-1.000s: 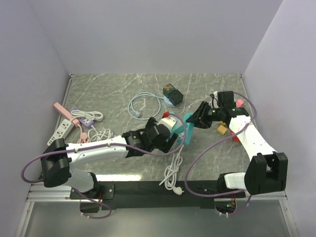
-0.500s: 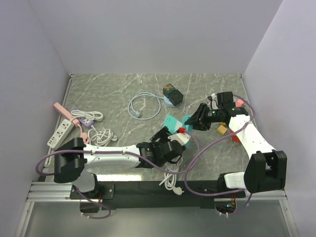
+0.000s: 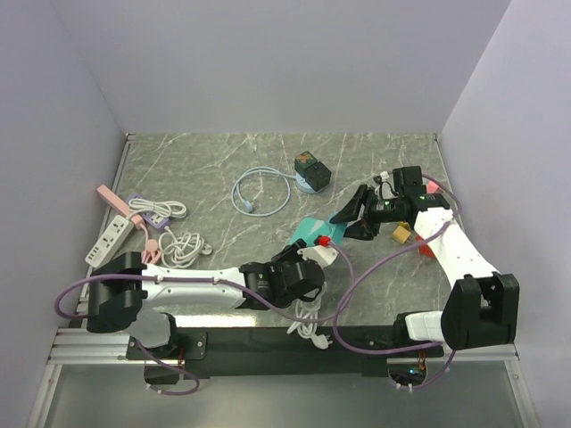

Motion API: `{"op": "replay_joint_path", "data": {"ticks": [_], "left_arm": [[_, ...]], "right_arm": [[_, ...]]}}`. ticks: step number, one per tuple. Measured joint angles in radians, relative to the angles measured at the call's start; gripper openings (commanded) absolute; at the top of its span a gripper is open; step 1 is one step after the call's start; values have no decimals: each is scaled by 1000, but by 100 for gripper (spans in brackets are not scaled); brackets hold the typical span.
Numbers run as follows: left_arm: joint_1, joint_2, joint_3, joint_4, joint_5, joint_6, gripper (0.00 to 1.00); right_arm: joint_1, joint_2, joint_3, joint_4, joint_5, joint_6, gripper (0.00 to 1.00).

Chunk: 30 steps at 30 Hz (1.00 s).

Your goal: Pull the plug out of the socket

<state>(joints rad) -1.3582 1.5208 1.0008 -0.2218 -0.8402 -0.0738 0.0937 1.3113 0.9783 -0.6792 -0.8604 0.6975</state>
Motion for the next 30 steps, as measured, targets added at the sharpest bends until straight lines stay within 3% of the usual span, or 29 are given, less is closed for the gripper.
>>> {"op": "replay_joint_path", "data": {"ticks": [1, 4, 21, 26, 30], "left_arm": [[0, -8, -6, 0, 1, -5, 1], [-4, -18, -15, 0, -3, -21, 1], [-80, -27, -23, 28, -70, -18, 1], [-118, -33, -31, 32, -94, -19, 1], [-130, -33, -39, 27, -116, -25, 1]], "right_arm": [[0, -5, 0, 12, -12, 4, 77], [0, -29, -5, 46, -32, 26, 84], [41, -39, -103, 145, 119, 208, 93], [87, 27, -99, 145, 143, 207, 69], [138, 49, -98, 160, 171, 207, 39]]}}
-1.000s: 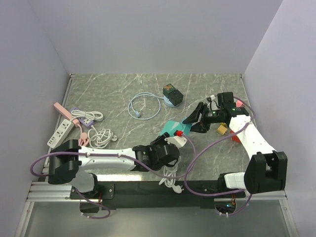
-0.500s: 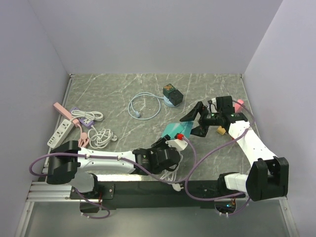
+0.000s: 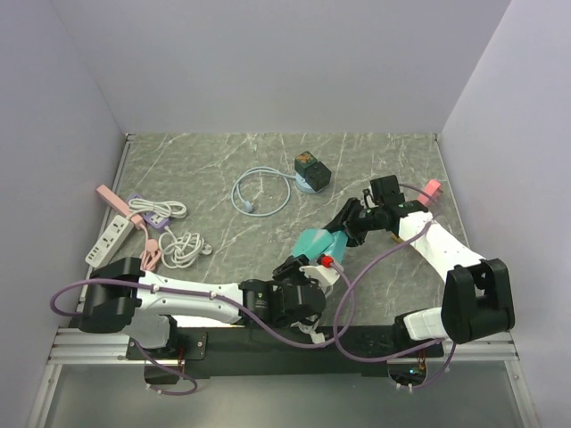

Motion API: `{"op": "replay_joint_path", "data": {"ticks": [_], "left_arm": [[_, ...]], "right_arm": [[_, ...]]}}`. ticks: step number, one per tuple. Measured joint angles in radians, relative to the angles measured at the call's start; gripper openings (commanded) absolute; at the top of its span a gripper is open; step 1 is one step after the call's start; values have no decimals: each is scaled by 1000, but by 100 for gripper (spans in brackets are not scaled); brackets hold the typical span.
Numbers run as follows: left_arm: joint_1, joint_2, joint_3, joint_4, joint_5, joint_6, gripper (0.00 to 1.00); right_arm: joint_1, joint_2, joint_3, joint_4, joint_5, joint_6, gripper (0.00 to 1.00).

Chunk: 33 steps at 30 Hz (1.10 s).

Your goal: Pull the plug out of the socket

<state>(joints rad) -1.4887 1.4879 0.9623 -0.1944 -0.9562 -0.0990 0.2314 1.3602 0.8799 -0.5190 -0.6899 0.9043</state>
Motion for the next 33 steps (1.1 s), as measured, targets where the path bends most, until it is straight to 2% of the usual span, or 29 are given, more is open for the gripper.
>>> {"op": "replay_joint_path", "data": {"ticks": [2, 4, 7, 18, 26, 33], "left_arm": [[-3, 0, -5, 0, -18, 6, 1], [-6, 0, -12, -7, -24, 8, 1], [-11, 0, -24, -5, -29, 5, 1], [4, -7, -53, 10, -6, 1, 1], [137, -176, -105, -17, 206, 21, 1], [193, -227, -111, -59, 293, -1, 1]], "right_arm": [[15, 0, -1, 6, 30, 11, 30], [29, -2, -7, 11, 46, 17, 28], [38, -10, -24, 25, 57, 22, 1], [53, -12, -41, 36, 91, -12, 0], [68, 2, -56, 125, 61, 26, 0], [71, 29, -105, 219, 12, 80, 0]]}}
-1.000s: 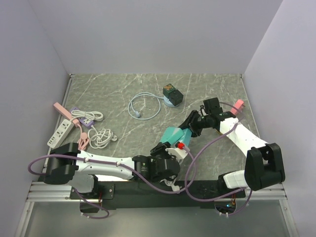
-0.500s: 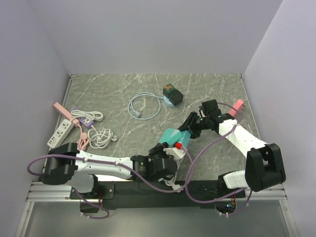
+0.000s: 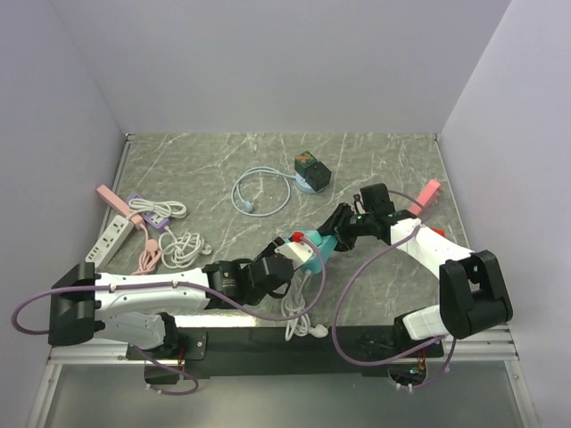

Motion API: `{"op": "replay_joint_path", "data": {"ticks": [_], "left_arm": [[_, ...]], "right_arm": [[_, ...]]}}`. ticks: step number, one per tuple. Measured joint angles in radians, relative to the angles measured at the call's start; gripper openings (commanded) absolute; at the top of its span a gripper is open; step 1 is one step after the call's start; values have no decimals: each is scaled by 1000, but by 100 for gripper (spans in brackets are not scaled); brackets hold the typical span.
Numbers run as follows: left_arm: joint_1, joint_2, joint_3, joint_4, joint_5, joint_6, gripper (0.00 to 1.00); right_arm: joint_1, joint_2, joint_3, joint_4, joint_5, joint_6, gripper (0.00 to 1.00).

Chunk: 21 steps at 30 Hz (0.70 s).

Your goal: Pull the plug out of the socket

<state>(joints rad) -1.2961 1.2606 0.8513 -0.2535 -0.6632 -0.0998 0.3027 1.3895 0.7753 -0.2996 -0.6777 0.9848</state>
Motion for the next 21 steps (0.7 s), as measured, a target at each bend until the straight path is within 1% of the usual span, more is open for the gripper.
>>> {"op": "replay_joint_path", "data": {"ticks": [5, 8, 14, 21], "left_arm": [[14, -3, 0, -19, 12, -53, 1], [53, -12, -1, -24, 58, -79, 1], [126, -61, -11, -30, 158, -83, 1], [174, -70, -11, -45, 241, -105, 1]], "right_arm": [[1, 23, 1, 10, -17, -6, 0], [1, 36, 19, -5, -14, -19, 0], [3, 39, 29, -12, -24, -40, 0], [14, 56, 47, -43, -11, -88, 0]]}}
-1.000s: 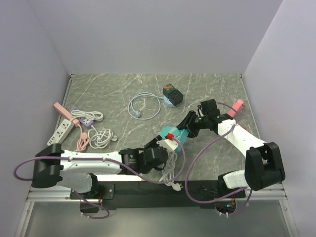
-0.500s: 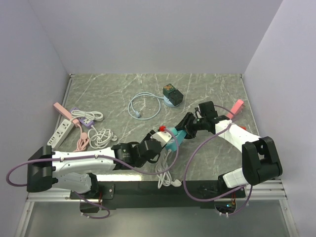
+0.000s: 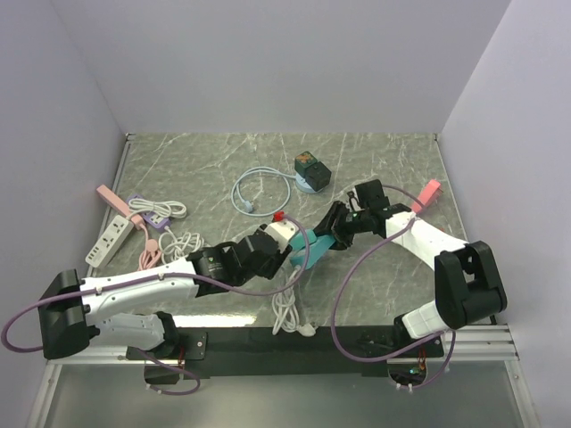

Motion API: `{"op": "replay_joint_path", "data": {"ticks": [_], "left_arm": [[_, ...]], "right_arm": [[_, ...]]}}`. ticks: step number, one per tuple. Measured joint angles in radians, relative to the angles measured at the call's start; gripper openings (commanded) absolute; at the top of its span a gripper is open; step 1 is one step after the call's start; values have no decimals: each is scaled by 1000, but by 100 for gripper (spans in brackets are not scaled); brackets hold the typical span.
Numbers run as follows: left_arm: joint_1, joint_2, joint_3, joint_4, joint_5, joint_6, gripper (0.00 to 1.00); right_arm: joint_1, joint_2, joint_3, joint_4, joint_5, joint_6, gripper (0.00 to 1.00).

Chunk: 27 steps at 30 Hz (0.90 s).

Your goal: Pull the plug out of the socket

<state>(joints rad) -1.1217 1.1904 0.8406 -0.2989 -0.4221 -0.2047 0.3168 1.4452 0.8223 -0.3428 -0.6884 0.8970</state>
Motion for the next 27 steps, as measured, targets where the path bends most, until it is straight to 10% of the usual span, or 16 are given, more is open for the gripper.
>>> {"op": "replay_joint_path", "data": {"ticks": [20, 24, 27], "left_arm": [[-12, -8, 31, -50, -53, -20, 1], [-83, 13, 31, -31, -196, -46, 1], [-106, 32, 30, -14, -277, -71, 1]], "right_arm": [[28, 25, -39, 100, -7, 59, 1], [28, 16, -35, 106, 17, 96, 53], [28, 18, -22, 100, 39, 108, 75]]}}
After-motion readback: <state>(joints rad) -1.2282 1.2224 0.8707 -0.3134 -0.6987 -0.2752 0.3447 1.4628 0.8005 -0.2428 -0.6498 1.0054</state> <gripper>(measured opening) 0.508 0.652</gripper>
